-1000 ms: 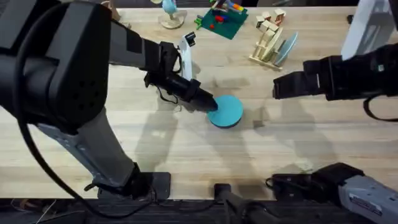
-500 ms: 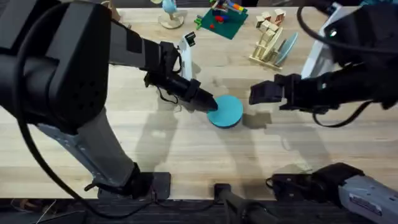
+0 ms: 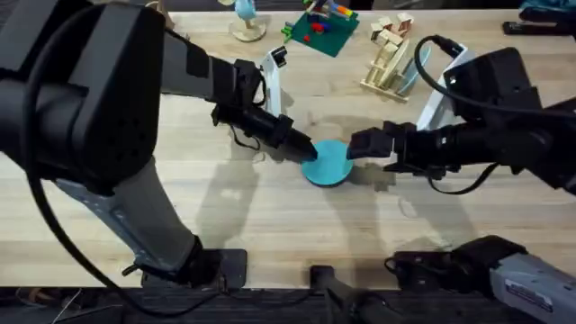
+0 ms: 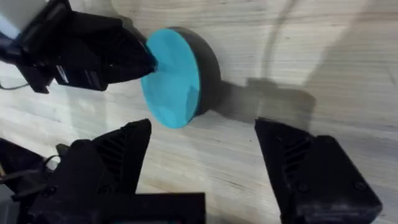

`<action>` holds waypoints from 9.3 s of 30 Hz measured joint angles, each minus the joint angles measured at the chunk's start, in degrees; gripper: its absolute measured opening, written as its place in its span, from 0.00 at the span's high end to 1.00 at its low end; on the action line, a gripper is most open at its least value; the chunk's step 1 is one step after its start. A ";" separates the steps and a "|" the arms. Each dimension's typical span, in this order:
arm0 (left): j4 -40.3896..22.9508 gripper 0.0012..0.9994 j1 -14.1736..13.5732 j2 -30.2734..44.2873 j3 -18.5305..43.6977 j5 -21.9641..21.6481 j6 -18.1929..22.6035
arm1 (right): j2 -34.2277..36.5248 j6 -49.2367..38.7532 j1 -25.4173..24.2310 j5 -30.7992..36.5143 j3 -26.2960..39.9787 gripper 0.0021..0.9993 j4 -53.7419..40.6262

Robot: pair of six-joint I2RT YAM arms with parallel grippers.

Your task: Pick up the plates from the table one by one and place each into a slot on the dish rack.

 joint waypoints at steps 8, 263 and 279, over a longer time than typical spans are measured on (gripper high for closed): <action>0.07 0.96 -0.08 -0.02 0.00 -0.02 -0.03 | 0.00 2.77 0.00 -1.48 -2.95 0.00 5.15; -29.59 0.01 2.71 -50.51 18.21 -40.59 -2.82 | 58.14 18.73 -0.87 39.27 74.28 0.74 -29.69; -29.59 0.01 2.71 -50.51 18.21 -40.57 -2.82 | 56.25 16.13 -0.87 37.09 74.32 0.47 -30.28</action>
